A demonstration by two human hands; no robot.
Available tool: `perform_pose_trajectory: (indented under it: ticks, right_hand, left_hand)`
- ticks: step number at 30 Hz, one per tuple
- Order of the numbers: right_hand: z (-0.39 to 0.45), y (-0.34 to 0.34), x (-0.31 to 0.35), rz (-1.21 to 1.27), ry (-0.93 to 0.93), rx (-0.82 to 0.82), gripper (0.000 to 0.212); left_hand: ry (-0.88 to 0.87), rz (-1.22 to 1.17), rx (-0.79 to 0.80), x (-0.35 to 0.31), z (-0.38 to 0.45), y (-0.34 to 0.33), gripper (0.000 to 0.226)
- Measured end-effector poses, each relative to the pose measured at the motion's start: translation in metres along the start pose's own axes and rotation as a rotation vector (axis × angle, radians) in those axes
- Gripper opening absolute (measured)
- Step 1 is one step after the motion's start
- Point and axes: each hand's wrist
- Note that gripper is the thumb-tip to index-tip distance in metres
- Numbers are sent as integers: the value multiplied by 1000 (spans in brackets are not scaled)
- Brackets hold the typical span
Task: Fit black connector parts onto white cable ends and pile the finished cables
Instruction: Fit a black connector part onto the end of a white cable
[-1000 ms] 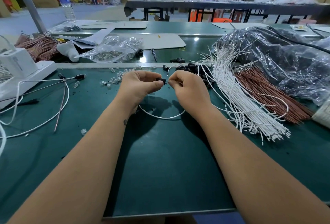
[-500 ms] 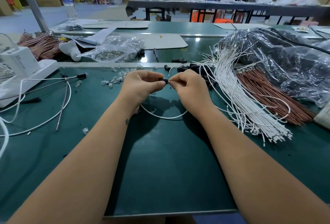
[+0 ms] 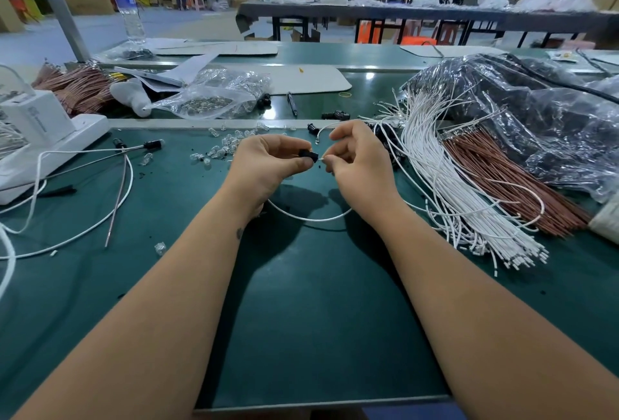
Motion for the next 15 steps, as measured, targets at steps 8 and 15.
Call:
perform_pose_trajectory:
  ticks: [8, 15]
  right_hand:
    - [2, -4, -4, 234, -117, 6, 31]
    - [1, -7, -6, 207, -139, -11, 32]
  left_hand:
    - [-34, 62, -19, 2, 1, 0, 22]
    - [-33, 43, 11, 3, 0, -1, 25]
Point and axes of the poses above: each hand's wrist, its own z-axis towards the middle knuckle, its own y-axis out of the back of the hand, x = y × z, and after that the axes turned 12 degrees about -y, right-handed
